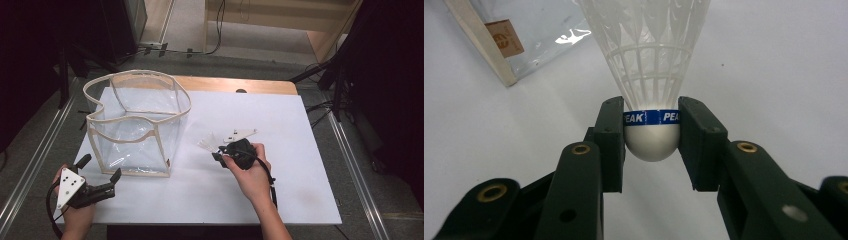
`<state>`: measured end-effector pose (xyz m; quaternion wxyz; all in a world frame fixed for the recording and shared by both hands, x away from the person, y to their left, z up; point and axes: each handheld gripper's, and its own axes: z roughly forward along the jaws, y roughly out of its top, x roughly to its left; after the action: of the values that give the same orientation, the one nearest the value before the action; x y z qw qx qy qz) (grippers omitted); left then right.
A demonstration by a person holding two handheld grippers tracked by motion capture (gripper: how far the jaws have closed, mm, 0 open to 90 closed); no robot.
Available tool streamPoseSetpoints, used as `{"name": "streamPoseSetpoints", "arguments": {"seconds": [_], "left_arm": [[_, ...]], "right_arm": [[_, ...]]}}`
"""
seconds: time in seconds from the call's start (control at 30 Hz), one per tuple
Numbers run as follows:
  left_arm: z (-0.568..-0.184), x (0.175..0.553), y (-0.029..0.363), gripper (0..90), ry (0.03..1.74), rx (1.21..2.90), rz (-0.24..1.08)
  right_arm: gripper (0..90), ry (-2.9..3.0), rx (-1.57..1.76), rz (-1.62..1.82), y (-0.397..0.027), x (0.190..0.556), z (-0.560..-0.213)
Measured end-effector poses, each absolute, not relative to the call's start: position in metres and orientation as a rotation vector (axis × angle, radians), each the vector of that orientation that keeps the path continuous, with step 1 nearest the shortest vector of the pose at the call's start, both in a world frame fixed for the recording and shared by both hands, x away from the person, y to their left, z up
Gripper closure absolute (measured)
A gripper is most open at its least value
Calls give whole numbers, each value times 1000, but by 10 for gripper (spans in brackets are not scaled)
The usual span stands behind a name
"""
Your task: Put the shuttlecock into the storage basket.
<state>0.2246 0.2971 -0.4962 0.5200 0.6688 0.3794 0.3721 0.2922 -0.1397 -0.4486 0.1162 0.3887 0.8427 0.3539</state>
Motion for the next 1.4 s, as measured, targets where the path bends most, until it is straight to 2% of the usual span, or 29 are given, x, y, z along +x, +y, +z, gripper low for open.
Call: {"name": "streamPoseSetpoints", "arguments": {"seconds": [1.4], "left_arm": [[-496, 225, 296, 0, 904, 1610, 893]], "right_arm": [[631, 2393, 1111, 1159, -152, 311, -398]]}}
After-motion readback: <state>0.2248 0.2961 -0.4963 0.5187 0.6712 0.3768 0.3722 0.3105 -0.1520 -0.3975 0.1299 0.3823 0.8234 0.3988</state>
